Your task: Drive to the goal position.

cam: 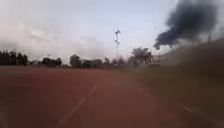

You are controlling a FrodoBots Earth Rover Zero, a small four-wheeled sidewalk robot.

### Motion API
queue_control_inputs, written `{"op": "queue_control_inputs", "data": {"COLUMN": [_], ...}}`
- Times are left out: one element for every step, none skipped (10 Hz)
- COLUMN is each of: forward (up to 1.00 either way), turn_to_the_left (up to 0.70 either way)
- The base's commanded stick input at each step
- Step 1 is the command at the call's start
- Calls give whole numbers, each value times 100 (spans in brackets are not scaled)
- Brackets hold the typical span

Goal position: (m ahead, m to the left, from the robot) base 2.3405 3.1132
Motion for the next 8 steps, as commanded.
{"op": "queue_control_inputs", "data": {"forward": [85,85,85,85,85,85,85,85], "turn_to_the_left": [0,0,-2,-9,-26,-29,-23,-18]}}
